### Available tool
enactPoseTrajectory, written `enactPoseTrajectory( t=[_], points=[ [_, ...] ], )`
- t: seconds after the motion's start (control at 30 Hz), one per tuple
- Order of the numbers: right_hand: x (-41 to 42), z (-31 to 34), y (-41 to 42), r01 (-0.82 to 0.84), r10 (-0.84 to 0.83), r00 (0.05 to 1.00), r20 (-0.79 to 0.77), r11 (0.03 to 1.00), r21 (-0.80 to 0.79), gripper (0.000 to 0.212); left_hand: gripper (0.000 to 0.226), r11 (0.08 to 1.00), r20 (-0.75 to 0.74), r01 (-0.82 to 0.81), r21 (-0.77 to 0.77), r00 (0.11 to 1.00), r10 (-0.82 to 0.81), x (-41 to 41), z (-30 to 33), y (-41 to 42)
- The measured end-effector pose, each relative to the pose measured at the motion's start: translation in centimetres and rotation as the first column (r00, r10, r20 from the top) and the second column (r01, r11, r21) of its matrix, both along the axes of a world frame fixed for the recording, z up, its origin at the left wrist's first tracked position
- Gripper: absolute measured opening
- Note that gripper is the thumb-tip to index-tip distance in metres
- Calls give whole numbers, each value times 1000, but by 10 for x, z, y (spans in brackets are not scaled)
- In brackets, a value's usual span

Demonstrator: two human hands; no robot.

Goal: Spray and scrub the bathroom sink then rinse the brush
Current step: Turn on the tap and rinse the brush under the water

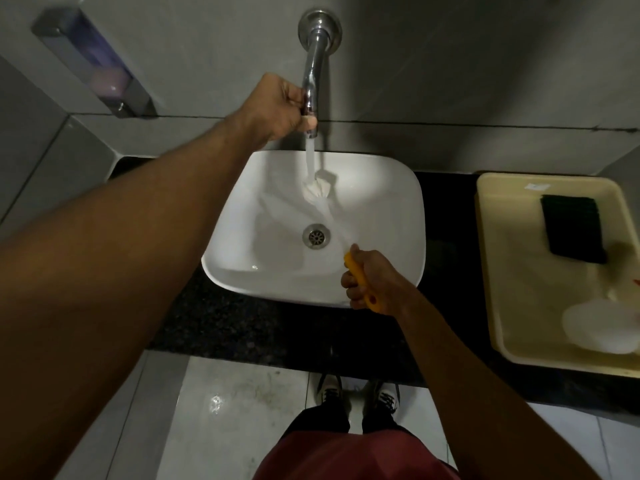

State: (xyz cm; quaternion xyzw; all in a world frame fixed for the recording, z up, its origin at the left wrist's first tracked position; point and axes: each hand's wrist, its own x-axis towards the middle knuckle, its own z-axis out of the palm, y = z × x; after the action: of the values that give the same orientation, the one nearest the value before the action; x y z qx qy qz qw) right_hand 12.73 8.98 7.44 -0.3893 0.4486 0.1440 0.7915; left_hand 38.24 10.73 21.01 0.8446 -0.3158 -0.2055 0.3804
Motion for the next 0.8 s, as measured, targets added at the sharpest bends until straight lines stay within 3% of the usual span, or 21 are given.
enactPoseTrajectory(
  t=[0.1,0.2,0.27,0.37,0.47,0.8],
  points=[
    [8,-3,3,-6,6,1000,-2,965,-262,39,17,999,-13,-37,22,999,37,1,-2,-2],
    [13,-9,-1,-81,100,995,-1,805,-588,32,17,998,4,-45,40,999,45,-3,1,-3],
    [15,-10,-3,-42,69,997,18,774,-632,40,20,998,28,-43,54,999,41,-5,2,-4],
    [13,-7,0,36,-20,999,35,845,-534,38,21,996,17,-67,52,998,67,-4,0,-4],
    [2,-4,13,62,-43,997,63,940,-336,44,20,995,5,-82,59,997,82,-6,2,-6],
    [-12,-9,29,87,-73,974,213,994,-60,54,28,989,-5,-141,53,990,142,-9,0,-15]
  ],
)
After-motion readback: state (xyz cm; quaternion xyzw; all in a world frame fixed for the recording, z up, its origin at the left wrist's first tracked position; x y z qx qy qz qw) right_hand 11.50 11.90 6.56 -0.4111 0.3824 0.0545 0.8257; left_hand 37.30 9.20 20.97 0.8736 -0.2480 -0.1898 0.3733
